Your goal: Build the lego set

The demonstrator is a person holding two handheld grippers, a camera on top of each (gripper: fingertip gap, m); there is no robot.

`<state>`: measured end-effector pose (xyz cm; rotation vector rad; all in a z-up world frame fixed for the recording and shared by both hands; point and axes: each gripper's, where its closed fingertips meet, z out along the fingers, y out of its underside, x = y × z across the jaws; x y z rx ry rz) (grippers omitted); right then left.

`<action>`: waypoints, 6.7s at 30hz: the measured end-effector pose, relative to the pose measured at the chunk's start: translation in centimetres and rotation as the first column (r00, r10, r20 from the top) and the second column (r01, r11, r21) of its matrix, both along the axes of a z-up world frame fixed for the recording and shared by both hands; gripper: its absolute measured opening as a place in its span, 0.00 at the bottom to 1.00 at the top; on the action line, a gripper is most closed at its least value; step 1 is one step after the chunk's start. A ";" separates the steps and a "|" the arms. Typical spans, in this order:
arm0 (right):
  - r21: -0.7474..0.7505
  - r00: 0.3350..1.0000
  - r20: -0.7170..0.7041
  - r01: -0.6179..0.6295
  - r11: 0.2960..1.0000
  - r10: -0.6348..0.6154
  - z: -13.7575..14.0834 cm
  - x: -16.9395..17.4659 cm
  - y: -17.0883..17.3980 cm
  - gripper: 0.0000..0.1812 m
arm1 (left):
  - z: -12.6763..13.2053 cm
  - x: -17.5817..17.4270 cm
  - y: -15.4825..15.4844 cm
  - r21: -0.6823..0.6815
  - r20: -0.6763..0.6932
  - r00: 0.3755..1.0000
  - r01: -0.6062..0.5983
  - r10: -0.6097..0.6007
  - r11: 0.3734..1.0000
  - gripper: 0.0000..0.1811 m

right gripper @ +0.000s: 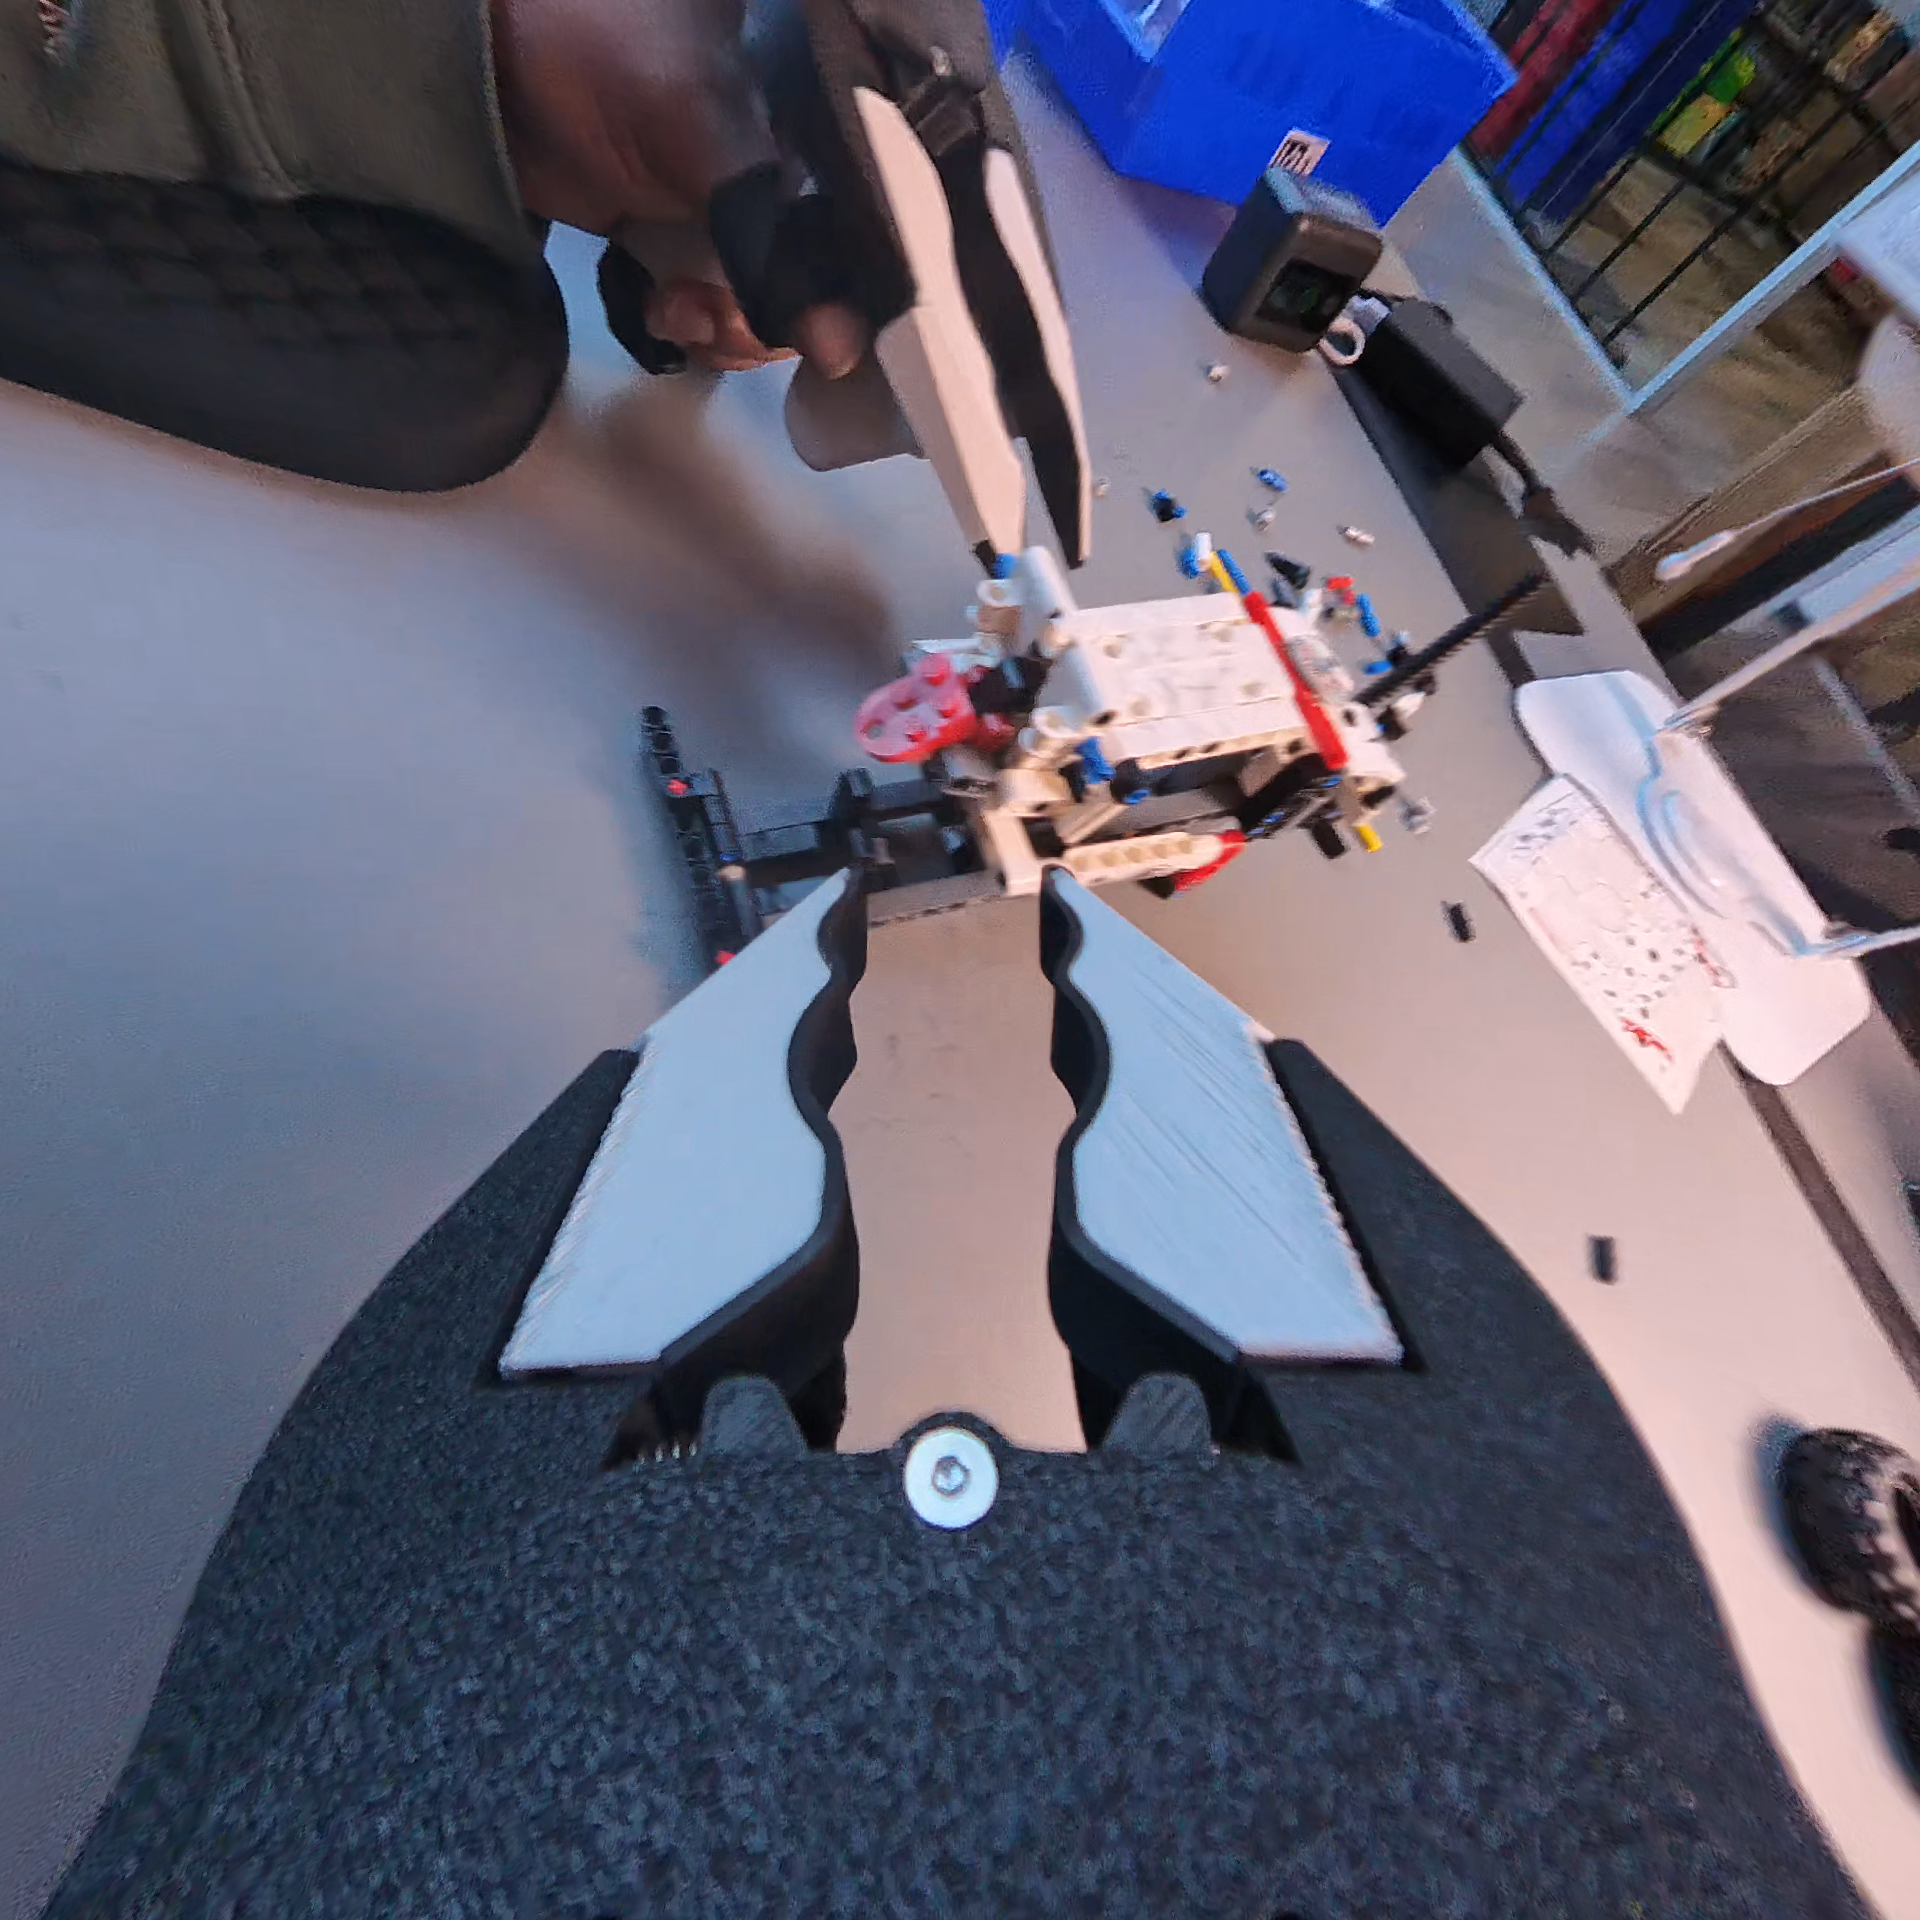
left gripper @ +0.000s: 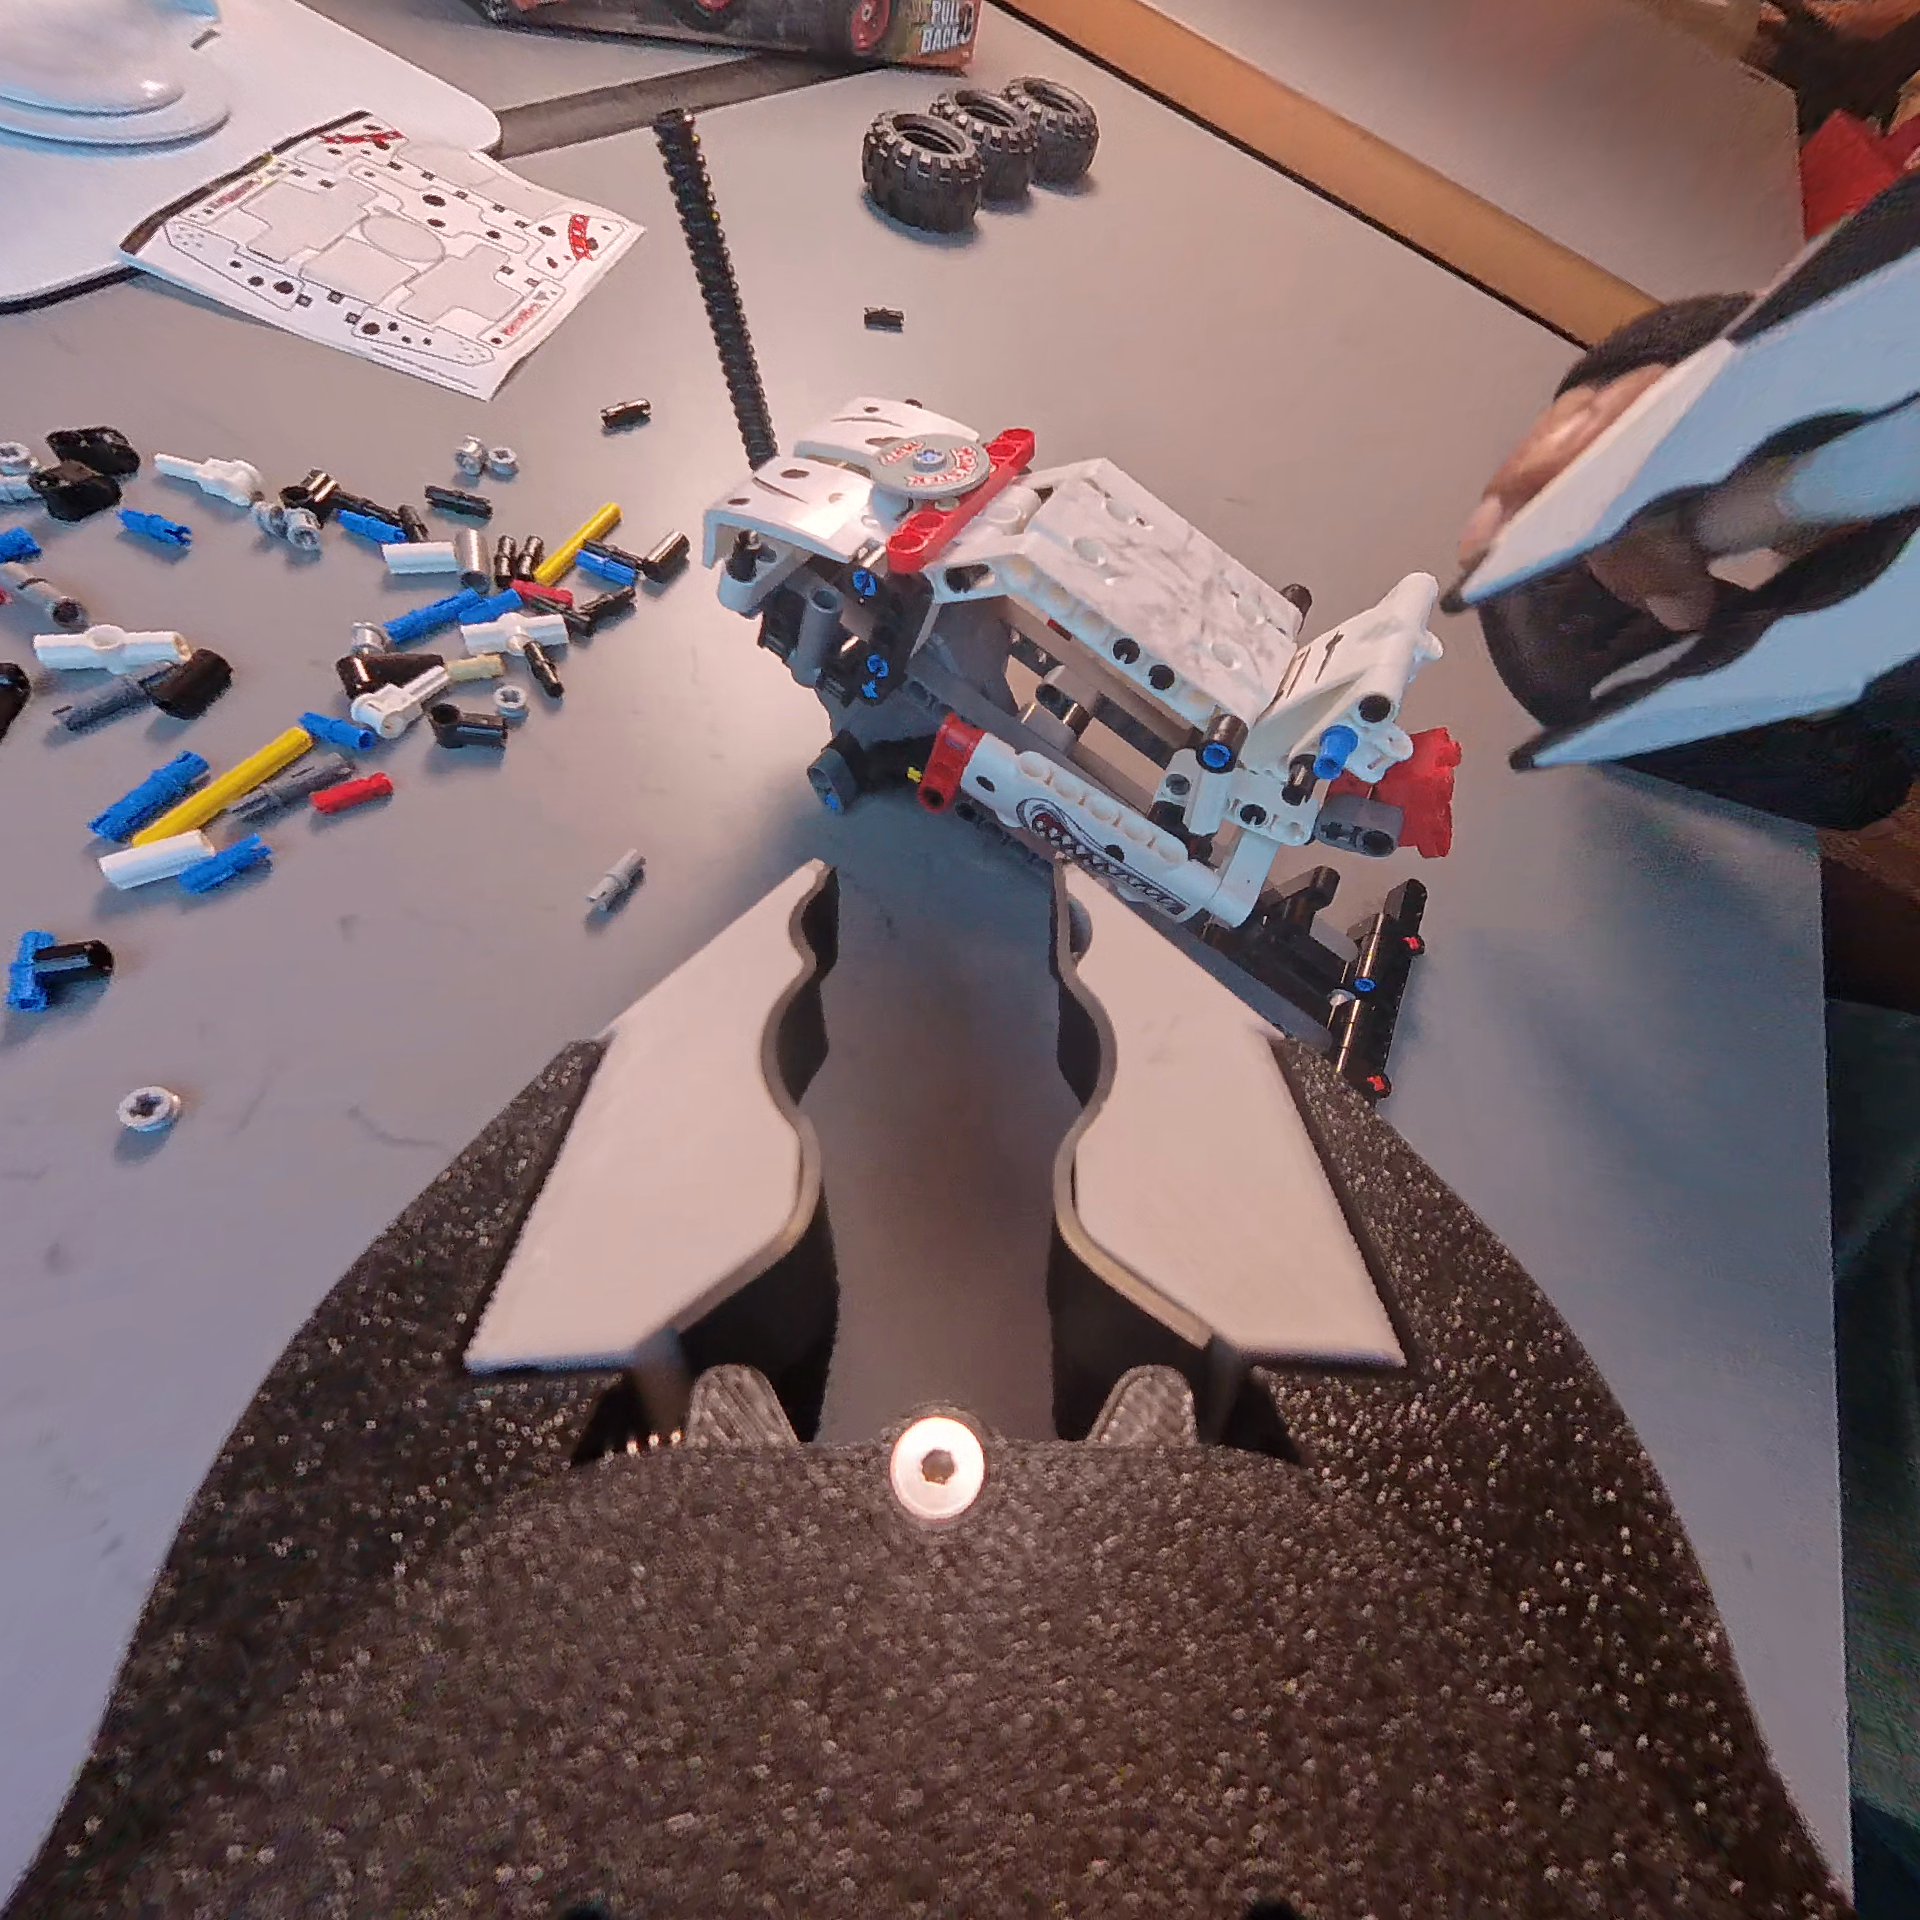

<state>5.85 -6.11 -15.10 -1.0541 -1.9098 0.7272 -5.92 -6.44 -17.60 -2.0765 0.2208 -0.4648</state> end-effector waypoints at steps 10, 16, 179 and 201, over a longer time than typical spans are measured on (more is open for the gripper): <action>0.590 0.958 0.094 -0.272 0.760 0.270 -2.8 -4.8 5.3 0.33 | 0.7 1.1 -0.7 0.038 0.099 0.993 0.063 -0.067 0.997 0.21; 0.653 0.923 0.205 -0.377 0.656 0.326 -3.7 -6.2 6.1 0.11 | 1.3 0.7 -0.7 0.058 0.122 0.991 0.048 -0.055 0.997 0.20; -0.334 0.690 -0.481 0.425 0.841 -0.540 18.6 -26.8 37.6 0.00 | 3.7 -8.4 5.0 0.391 -0.334 0.887 -0.179 0.320 0.903 0.26; -0.088 0.762 0.523 -0.397 0.914 0.381 2.1 -6.2 6.7 0.43 | 2.5 -7.6 5.5 0.347 -0.358 0.891 -0.149 0.278 0.926 0.25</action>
